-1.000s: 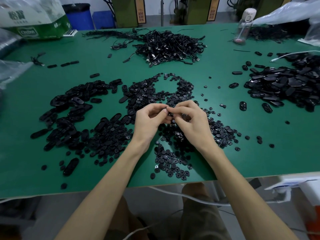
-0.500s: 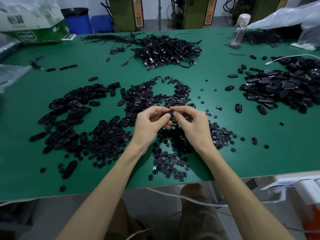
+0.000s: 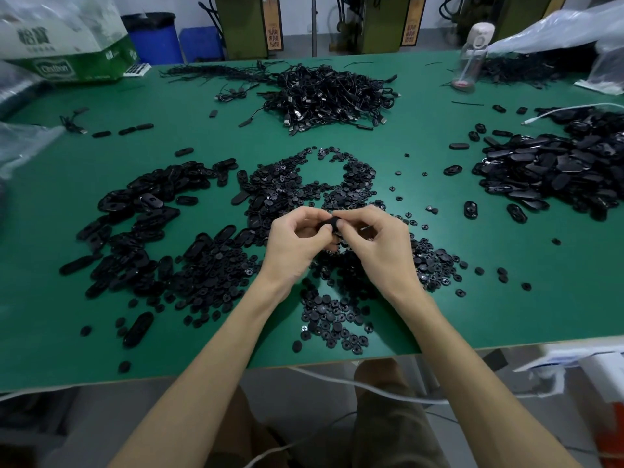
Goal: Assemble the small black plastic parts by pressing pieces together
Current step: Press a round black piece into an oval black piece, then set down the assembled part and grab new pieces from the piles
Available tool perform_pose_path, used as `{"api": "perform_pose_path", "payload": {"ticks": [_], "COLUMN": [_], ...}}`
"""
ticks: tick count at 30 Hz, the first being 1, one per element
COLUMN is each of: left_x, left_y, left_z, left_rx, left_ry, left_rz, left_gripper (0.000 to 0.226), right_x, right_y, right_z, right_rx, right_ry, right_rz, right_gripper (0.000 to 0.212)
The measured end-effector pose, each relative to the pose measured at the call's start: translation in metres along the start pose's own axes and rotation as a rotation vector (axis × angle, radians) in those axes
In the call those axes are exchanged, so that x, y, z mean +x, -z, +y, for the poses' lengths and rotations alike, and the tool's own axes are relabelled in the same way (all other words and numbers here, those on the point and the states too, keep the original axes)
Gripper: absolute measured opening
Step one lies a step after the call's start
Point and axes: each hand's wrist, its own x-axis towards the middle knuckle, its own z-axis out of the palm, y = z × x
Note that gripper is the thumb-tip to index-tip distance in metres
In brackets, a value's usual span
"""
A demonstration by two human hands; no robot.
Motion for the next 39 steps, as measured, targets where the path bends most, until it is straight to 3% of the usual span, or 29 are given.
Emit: {"api": "perform_pose_path", "payload": {"ticks": [13,21,28,34,39], "left_x": [-0.002,-0.001,0.0,0.002,0.015], "left_y": [0.001,0.002,0.001,-0.001,-0.003], "left_z": [0.003,0.004,0.003,0.008,0.027], "left_rx": [0.017,-0.09,-0.047,0.082,0.503], "left_ry": [-0.013,-0.017,-0.037,-0.038,-0.081], "left_rz": [0.034,0.004,0.008,0.017,0.058], "left_gripper": [0.012,0.017,0.015,0.016,0.024], "right_x": [-0.004,-0.003,-0.003,-0.002,-0.001], "right_y": [-0.005,-0.003,-0.004,-0.005,-0.003], "right_z": [-0.001,-0.002,-0.001,-0.002,-0.009], "right_rx": [-0.057,-0.008,-0.089,-0.127,-0.11], "right_ry": [0.112,0.118,0.181,0.186,0.109], "right_rz": [0.028,0.05,0.06,0.066,0.11], "right_gripper": [0.011,0.023,0.012,0.013,0.015]}}
